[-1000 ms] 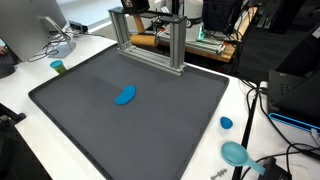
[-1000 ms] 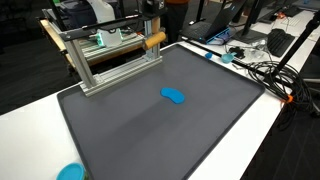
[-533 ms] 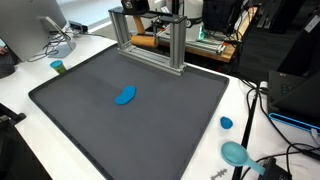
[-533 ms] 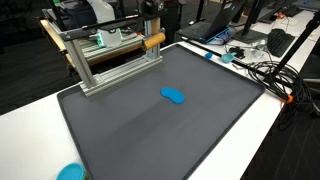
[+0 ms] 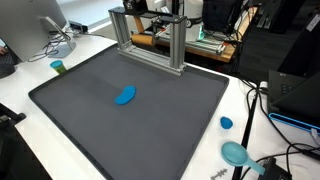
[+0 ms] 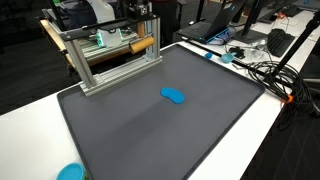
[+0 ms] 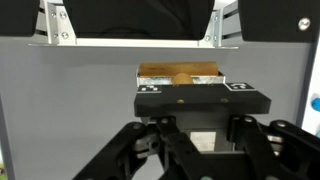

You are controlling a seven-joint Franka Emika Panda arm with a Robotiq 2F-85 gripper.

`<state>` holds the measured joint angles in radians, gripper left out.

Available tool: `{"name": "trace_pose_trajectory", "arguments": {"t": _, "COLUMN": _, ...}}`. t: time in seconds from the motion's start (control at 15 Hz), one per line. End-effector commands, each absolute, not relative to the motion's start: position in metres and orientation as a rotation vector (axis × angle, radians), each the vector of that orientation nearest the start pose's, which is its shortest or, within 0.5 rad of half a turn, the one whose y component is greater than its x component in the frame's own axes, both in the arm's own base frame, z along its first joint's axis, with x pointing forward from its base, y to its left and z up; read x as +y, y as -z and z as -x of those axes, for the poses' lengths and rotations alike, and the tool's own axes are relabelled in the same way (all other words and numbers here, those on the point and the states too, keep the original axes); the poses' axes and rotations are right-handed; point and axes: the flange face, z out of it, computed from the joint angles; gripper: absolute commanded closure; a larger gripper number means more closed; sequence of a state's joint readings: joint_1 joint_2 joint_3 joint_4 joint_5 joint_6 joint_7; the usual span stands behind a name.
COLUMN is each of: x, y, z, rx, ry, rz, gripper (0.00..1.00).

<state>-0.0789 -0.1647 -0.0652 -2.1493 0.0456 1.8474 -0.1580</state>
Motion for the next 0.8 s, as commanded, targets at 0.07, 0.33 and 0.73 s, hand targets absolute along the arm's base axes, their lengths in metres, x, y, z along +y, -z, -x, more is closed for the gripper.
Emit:
{"name": "trace_pose_trajectory", "arguments": {"t": 0.07, "x": -0.052, "y": -0.471, "z": -0.433, "rx": -0.002, "ry": -0.14, "rz": 3.073, "gripper": 0.78}}
{"name": "trace_pose_trajectory", "arguments": {"t": 0.33, "x": -0.024, "y": -0.476, "z": -0.415, "rx": 0.022, "ry": -0.107, "rz": 3.084, "gripper": 0.78}}
{"name": "trace_pose_trajectory", "arguments": {"t": 0.73, "x": 0.008, "y": -0.477, "z": -0.402, "rx": 0.075, "ry": -0.111, "rz": 3.16, "gripper": 0.78}}
